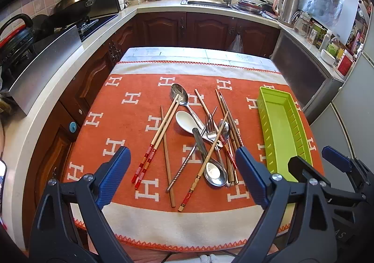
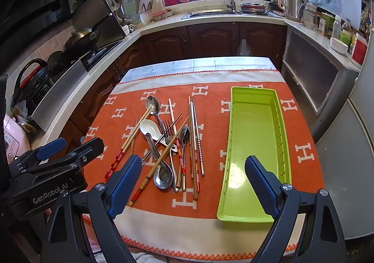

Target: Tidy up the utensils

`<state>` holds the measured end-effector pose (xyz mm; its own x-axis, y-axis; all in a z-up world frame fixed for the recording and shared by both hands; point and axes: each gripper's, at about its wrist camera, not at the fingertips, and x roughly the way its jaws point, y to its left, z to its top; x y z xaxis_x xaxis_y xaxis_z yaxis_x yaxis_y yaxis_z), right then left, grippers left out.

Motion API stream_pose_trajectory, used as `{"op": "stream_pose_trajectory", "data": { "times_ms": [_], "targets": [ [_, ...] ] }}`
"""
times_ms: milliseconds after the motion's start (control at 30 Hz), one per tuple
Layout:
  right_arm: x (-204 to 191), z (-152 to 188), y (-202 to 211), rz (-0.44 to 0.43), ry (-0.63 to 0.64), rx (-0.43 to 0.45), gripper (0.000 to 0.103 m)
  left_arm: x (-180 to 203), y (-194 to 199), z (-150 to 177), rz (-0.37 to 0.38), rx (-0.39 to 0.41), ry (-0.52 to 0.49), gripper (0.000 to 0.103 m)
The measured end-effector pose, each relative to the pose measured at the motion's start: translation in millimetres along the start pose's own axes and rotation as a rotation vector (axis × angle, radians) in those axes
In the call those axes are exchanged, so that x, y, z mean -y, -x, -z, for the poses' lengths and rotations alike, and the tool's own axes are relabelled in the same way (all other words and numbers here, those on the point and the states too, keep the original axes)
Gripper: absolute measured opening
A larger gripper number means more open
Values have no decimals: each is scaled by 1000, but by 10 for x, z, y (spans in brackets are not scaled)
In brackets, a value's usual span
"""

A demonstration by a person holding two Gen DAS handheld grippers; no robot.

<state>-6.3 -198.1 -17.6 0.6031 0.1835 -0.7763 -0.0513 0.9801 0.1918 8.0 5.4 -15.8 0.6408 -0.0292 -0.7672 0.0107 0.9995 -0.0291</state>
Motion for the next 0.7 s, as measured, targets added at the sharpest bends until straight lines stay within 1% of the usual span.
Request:
{"op": "stream_pose_trajectory", "data": {
  "times_ms": [200,500,700],
  "targets": [
    [-20,0,-30,13,4,-8,91,36,-35,23,-41,-16,-31,90],
    [0,-1,-38,21,-4,-4,91,43,-49,26,-26,-18,-30,90],
    [8,-1,-47,23,-3,-5,91,54,-60,29,-38,-14,-37,90]
  ]
}}
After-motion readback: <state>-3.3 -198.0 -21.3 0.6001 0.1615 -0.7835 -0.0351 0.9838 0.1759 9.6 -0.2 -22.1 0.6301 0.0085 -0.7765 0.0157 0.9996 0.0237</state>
